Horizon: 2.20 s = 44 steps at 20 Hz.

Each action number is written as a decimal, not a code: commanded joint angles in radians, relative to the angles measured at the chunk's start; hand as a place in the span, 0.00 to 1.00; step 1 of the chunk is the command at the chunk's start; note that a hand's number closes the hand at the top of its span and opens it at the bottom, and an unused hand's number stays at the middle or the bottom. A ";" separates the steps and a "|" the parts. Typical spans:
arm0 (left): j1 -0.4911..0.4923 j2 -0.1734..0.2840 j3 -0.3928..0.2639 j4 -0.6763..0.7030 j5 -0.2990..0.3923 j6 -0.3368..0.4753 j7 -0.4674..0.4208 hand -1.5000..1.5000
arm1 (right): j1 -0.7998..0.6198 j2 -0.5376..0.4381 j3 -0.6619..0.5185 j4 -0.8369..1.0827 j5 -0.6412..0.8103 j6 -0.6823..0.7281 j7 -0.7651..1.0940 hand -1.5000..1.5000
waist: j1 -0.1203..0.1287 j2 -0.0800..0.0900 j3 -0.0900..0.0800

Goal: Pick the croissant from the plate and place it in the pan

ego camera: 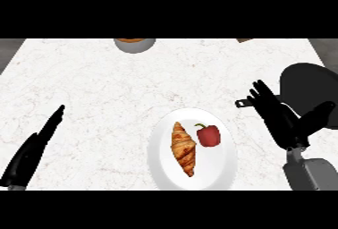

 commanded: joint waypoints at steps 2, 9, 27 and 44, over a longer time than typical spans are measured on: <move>-0.042 -0.078 0.043 -0.024 0.081 0.013 0.004 0.50 | -0.188 0.013 0.110 -0.061 0.083 0.031 0.037 1.00 | 0.029 0.014 0.019; -0.156 -0.235 0.099 -0.040 0.252 0.061 0.095 0.50 | -0.456 -0.171 0.312 -0.185 0.476 0.118 0.011 1.00 | 0.014 0.002 0.015; -0.278 -0.266 0.170 0.073 0.248 0.048 0.107 0.50 | -0.742 -0.161 0.551 -0.274 0.740 0.512 0.260 0.00 | 0.008 0.015 0.019; -0.222 -0.284 0.203 0.056 0.237 0.022 0.085 0.50 | -0.802 0.073 0.747 -0.068 0.806 0.947 0.551 0.00 | -0.002 0.012 0.021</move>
